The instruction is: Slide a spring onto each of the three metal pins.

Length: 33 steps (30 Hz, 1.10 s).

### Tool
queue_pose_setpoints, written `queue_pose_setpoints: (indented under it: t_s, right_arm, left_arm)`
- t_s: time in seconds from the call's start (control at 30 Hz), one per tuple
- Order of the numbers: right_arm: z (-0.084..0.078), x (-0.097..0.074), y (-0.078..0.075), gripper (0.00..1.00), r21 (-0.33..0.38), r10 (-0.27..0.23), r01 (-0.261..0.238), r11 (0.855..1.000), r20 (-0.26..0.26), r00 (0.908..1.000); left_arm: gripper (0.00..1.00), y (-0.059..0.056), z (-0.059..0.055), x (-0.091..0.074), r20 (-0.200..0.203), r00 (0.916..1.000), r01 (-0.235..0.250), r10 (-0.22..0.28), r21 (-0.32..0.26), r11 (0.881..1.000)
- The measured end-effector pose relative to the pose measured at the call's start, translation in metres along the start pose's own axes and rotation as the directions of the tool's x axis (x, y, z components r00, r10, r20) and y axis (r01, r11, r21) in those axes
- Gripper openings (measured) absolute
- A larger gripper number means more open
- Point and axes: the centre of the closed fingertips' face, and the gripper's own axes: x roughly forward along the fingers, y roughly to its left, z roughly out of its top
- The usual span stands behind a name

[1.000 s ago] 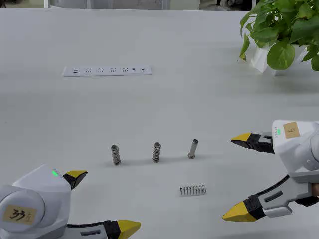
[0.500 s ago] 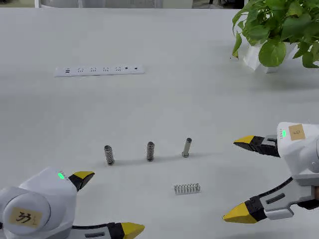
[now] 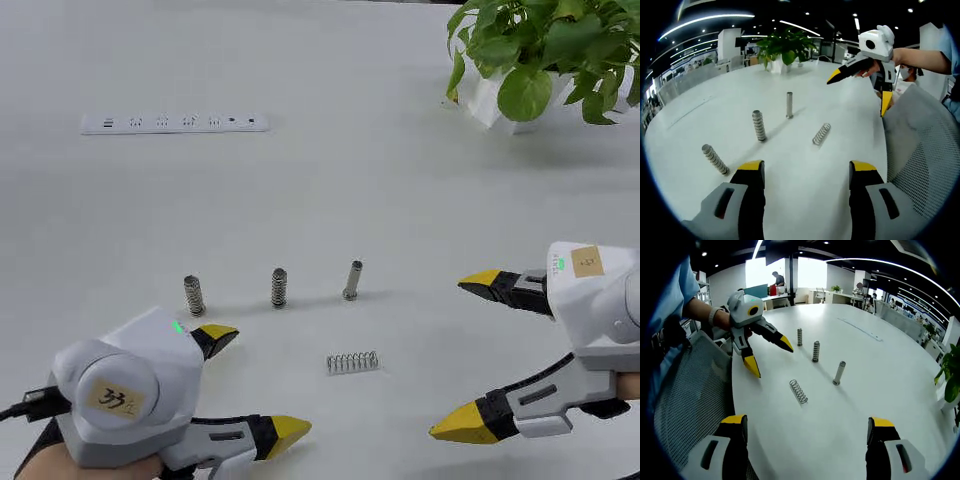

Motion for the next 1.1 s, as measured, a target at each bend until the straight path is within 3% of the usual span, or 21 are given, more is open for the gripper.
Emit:
queue_pose_setpoints:
  t_s: [0.2,0.3,0.47,0.7,1.1]
  right_arm:
    - [-0.004,-0.002,0.004,0.99,0.013,0.000,0.000,1.000,0.001,1.0000]
    - [-0.005,-0.002,0.006,0.99,0.018,0.001,-0.001,1.000,-0.002,1.0000]
    - [-0.007,-0.004,0.009,0.99,0.028,0.002,-0.002,1.000,0.000,1.0000]
    - [-0.013,-0.009,0.012,0.99,0.045,-0.008,0.008,0.999,0.004,1.0000]
    - [-0.020,-0.014,0.014,0.99,0.075,-0.017,0.017,0.997,0.003,0.9999]
  left_arm:
    - [0.55,-0.004,0.006,0.017,-0.018,0.9990,0.043,-0.042,0.035,0.998]
    - [0.45,-0.007,0.007,0.025,-0.051,0.9968,0.065,-0.063,0.059,0.996]
    - [0.40,-0.009,0.011,0.036,-0.064,0.9945,0.088,-0.083,0.081,0.993]
    - [0.24,-0.018,0.014,0.046,-0.080,0.9886,0.136,-0.128,0.108,0.985]
    - [0.14,-0.021,0.012,0.055,-0.092,0.9840,0.165,-0.153,0.145,0.976]
